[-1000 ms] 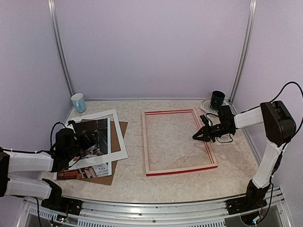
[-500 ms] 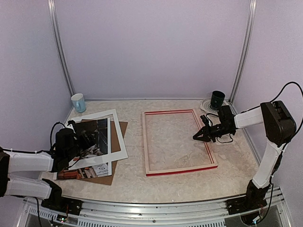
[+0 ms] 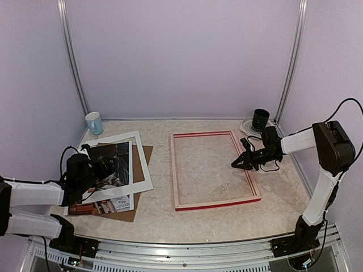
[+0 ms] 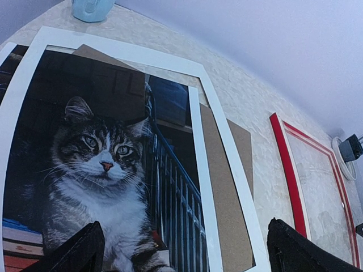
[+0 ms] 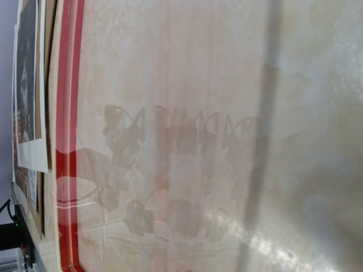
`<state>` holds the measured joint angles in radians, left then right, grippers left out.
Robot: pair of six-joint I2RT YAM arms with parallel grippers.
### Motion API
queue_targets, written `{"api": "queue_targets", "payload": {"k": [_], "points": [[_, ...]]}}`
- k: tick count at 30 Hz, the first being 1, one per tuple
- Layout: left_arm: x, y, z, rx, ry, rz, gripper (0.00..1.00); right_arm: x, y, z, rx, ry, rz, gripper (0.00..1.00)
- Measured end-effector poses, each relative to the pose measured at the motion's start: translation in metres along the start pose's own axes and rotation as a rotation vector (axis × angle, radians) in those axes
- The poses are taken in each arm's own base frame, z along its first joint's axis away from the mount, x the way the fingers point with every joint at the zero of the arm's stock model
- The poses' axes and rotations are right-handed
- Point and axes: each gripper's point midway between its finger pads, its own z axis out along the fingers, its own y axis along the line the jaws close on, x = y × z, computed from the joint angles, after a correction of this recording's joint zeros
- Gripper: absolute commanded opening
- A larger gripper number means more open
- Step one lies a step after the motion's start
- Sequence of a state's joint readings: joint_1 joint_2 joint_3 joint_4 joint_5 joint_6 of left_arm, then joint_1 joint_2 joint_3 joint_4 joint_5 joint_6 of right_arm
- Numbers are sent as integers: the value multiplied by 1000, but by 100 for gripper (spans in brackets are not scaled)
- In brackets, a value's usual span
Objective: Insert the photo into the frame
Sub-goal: Place the glass panel at the frame body.
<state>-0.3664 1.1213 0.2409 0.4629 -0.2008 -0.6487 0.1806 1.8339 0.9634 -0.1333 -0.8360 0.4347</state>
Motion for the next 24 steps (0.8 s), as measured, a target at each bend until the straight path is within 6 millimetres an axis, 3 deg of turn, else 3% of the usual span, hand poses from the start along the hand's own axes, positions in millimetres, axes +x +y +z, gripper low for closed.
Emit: {"api": "queue_targets", "payload": {"k": [18,24], "points": [[-1,1,0,-5,-3,0,99,-2,3,-3,0,-10,-11,3],[-1,1,0,-7,-6,0,99,-6,14,-8,-27,-31,-40,4]]}}
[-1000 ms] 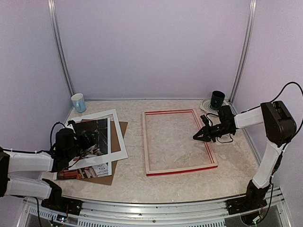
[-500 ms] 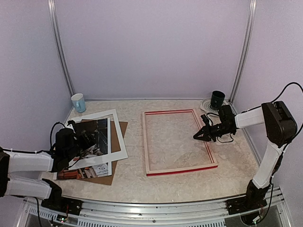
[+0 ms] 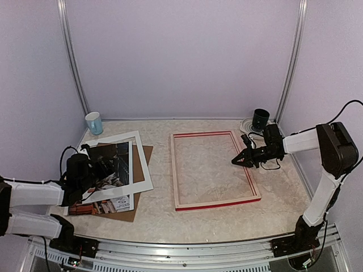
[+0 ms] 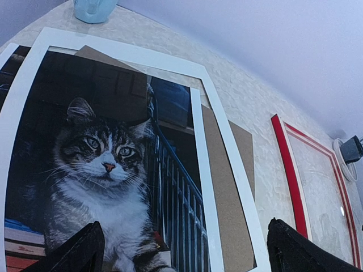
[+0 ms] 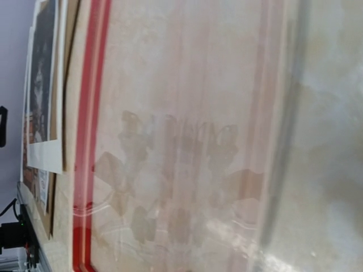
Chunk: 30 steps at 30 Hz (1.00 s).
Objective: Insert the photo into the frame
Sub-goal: Place the glass panel at the frame body.
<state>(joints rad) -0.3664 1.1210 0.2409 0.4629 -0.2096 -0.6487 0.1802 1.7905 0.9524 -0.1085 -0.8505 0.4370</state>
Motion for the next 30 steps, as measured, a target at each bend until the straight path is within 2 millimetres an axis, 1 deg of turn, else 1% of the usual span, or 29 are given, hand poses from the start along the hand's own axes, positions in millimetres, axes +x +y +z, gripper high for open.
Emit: {"api": "queue_targets", "payload": {"k": [4,8,13,26,30], "points": [[0,0,0,-1,0,0,99,-4,5,-2,-12,-13,-16,7],[0,0,0,-1,0,0,99,-5,6,-3,-13,-17,-22,10],[0,0,0,-1,0,0,99,-5,6,-3,-12,-19,-23,10],[0,0,0,-1,0,0,99,-7,2,-4,2,-28,-19,2],[0,0,0,-1,0,0,99,-7,2,-5,3,-29,-19,2]]}}
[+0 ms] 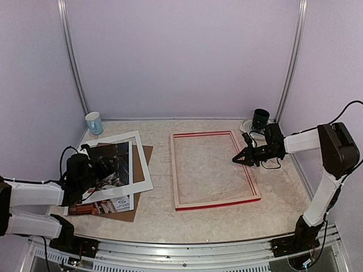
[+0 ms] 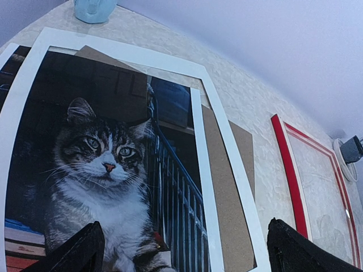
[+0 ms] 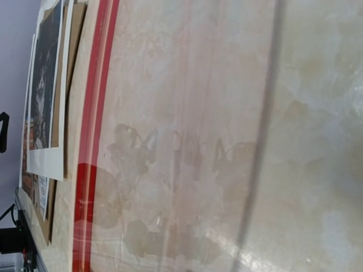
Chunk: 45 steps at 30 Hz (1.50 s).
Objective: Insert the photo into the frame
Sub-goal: Place the glass panel at the frame body.
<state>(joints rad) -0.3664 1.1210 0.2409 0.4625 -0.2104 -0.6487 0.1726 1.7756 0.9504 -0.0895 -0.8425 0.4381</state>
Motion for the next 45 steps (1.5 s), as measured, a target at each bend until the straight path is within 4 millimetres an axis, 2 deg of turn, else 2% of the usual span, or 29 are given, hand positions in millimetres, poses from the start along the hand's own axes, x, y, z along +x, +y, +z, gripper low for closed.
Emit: {"api": "queue_targets", "payload": {"k": [16,20,24,26,33,45], "points": [[0,0,0,0,0,0,99,2,-3,-2,18,-5,3,3],[0,0,0,-1,0,0,99,1,-4,-3,20,-8,1,11],[0,0,0,-1,0,0,99,1,-4,-3,20,-9,2,16],[0,0,0,-1,0,0,99,1,-4,-3,20,-9,1,24],[0,0,0,-1,0,0,99,2,-8,-3,41,-6,3,41],[0,0,0,-1,0,0,99,11,-24,-4,127,15,30,48]]}}
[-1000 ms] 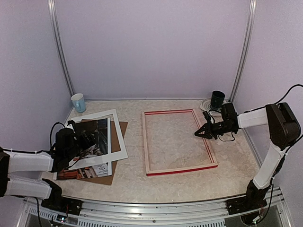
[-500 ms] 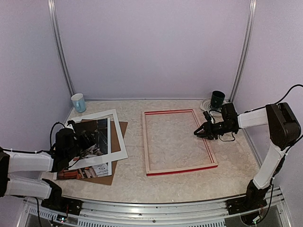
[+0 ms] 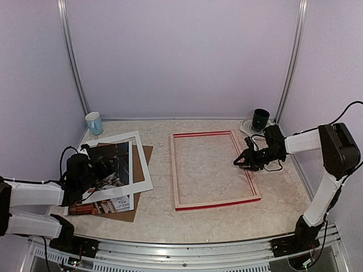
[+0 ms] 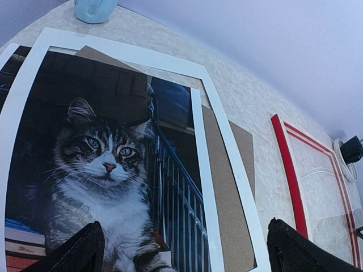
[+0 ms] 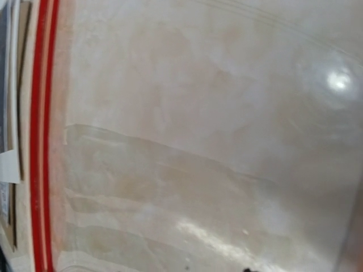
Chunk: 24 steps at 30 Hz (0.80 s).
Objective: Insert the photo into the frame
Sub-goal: Place the glass panel at the frame body.
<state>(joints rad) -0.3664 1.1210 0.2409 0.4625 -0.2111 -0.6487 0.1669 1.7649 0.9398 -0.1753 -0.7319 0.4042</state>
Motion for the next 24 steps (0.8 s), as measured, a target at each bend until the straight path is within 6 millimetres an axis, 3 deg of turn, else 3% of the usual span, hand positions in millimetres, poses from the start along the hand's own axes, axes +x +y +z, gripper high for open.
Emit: {"api": "queue_targets", "payload": {"k": [6,24], "points": [[0,0,0,0,0,0,99,3,-11,-3,79,8,11,58],[0,0,0,0,-1,0,99,-16,-15,-35,260,-64,-48,59]]}}
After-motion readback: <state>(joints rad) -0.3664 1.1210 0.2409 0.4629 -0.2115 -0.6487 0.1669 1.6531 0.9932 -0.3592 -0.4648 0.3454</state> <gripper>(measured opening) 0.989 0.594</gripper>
